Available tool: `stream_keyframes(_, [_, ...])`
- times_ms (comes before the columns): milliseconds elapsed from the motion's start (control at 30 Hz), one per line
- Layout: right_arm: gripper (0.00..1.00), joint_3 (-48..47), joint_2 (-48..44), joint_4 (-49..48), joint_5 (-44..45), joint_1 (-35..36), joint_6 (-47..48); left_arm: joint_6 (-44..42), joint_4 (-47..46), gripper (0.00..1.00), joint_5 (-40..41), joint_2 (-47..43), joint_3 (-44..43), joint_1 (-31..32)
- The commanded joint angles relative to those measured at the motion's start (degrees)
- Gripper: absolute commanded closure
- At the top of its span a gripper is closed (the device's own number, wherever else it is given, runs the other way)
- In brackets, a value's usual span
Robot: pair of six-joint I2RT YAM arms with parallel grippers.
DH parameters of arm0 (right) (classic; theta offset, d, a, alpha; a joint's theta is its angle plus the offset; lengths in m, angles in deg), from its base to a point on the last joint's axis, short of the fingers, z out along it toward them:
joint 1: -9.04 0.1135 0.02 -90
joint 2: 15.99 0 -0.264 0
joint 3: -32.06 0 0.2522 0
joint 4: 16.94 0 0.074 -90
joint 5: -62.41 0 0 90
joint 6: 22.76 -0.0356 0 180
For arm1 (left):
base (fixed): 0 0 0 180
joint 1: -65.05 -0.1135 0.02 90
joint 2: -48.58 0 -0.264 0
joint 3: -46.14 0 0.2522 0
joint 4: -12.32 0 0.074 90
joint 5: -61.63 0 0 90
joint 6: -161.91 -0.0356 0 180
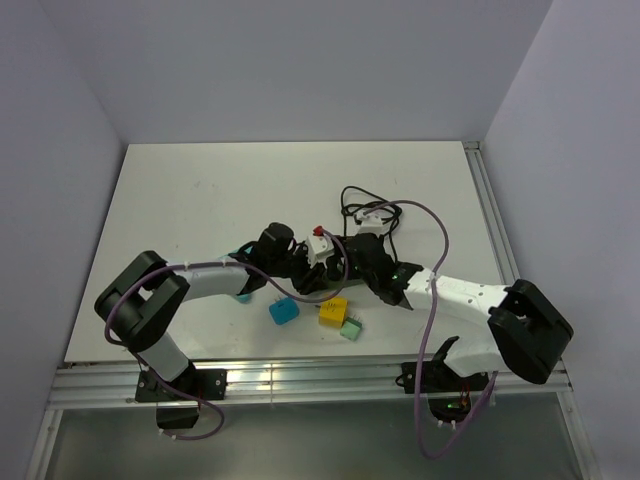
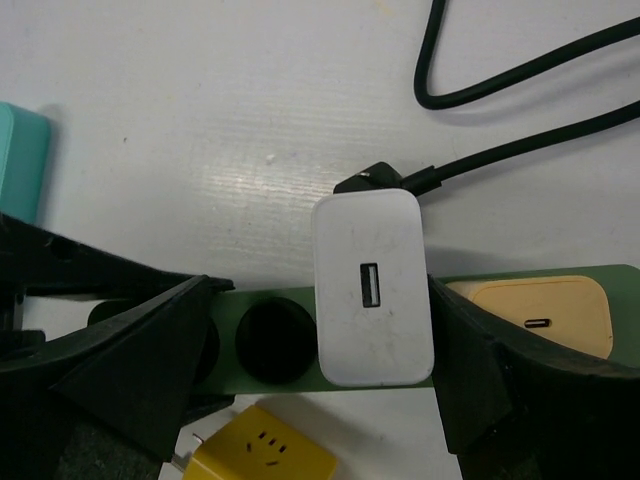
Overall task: Insert the plug
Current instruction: Insert the plug into the socket.
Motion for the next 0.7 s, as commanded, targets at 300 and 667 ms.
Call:
stream_keyframes(300, [0.09,-4.3,2.7,13.5,5.2,0.6,-0.5,0.9,3.4,1.00,4.7,3.3,-6.0,0.6])
stream_keyframes(667, [0.09,-7.0,4.1,18.2,5.9,0.5,-3.6,2.2,5.7,1.00,3.0,6.9,-8.3,-1.3])
